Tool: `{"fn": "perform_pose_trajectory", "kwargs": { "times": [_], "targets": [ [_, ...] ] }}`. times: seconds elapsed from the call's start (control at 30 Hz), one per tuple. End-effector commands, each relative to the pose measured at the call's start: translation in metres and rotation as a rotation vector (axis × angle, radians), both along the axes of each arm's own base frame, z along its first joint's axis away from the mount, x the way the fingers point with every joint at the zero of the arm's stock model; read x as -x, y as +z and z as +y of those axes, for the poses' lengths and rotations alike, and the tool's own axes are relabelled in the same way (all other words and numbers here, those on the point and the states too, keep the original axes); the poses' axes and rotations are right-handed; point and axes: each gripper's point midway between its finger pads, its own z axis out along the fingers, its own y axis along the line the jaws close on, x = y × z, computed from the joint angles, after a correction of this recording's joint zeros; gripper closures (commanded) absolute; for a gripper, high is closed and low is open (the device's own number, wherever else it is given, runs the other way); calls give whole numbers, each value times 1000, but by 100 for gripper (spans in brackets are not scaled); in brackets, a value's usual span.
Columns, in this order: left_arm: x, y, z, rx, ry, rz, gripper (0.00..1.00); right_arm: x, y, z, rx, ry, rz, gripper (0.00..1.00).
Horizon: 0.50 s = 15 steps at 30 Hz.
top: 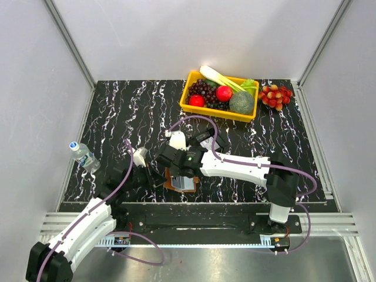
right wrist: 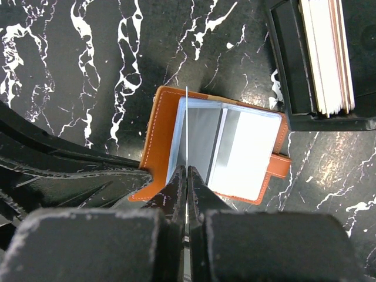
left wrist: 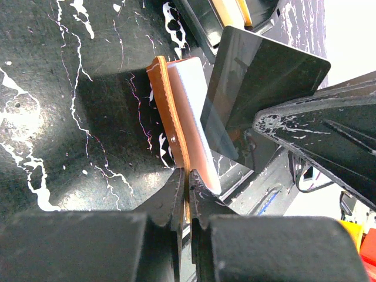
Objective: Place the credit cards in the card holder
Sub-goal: Insert the credit card into the card holder.
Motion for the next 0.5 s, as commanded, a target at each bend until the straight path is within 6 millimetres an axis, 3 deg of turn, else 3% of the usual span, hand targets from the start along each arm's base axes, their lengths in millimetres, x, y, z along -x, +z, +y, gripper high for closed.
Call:
{"fn": "perform_pose_trajectory", "kwargs": {
  "times": [0.0,0.23,0.47],
  "targets": [
    [-13,32,-7,53,-7,-96,100,1,35,19,-133,12,-28,100],
    [-14,32,-7,48,-3,-95,100,3,46,21,-170,15,-35,100],
    [-14,32,-7,49,-4,-93,100,7,32,29,-167,28,1,100]
  ]
}}
